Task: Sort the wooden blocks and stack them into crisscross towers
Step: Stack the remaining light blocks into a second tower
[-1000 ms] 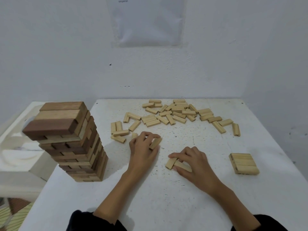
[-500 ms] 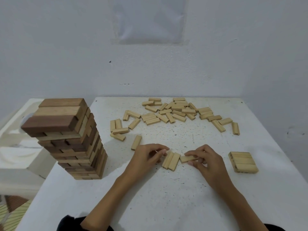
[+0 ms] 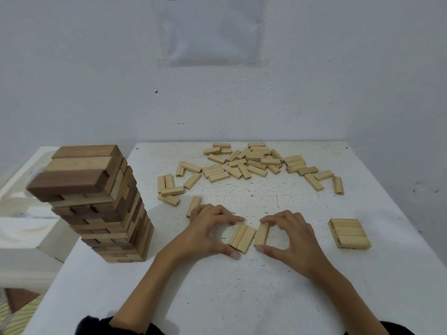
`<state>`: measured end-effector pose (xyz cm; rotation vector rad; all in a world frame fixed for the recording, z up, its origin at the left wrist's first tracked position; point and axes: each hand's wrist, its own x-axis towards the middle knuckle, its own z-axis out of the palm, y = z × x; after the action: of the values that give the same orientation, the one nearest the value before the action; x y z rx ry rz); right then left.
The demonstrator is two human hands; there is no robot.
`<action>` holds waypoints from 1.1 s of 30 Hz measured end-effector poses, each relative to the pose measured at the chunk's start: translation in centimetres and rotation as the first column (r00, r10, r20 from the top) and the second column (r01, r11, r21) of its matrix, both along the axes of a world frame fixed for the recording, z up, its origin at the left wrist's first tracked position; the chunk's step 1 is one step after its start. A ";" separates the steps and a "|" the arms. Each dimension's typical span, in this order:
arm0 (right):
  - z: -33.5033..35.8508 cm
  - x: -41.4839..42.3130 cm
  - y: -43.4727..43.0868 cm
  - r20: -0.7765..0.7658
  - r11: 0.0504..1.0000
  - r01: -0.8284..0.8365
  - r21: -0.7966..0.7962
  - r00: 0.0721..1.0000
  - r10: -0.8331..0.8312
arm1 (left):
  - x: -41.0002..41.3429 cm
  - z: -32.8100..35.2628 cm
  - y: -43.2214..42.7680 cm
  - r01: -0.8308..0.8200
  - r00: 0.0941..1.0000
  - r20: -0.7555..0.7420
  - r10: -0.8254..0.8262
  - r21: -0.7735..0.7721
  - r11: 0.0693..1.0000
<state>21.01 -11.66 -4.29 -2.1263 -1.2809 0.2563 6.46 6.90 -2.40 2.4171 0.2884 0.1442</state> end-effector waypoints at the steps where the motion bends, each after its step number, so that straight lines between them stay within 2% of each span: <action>1: 0.1 0.2 -0.1 -0.019 0.999 -0.050 -0.007 0.999 0.050 | 0.0 0.1 -0.2 0.000 1.000 0.002 0.000 0.002 1.000; 7: 0.0 0.2 -0.2 -0.042 0.988 -0.155 -0.024 0.987 0.154 | 0.7 -0.8 -0.7 -0.046 0.998 0.051 0.043 0.045 0.998; 13: 0.1 -0.2 0.4 -0.055 0.998 -0.064 0.000 0.996 0.064 | 0.8 -1.0 -0.9 -0.058 0.997 0.054 0.057 0.017 0.998; 17: 0.0 0.1 0.3 -0.083 0.997 -0.067 0.027 0.994 0.069 | 0.7 -0.7 -0.2 -0.019 1.000 0.021 0.019 0.008 1.000; 23: -0.2 0.2 0.3 -0.092 0.997 -0.060 0.050 0.994 0.064 | 0.8 -1.0 -0.9 -0.051 0.998 0.029 0.049 0.073 0.996; 33: -0.1 -0.1 0.4 -0.100 0.996 -0.034 0.081 0.994 0.042 | 0.8 -1.4 -1.0 -0.071 0.996 0.052 0.066 0.084 0.994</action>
<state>20.87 -11.27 -4.34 -1.9982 -1.2528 0.3203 7.22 5.91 -3.75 2.4855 0.3492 0.2519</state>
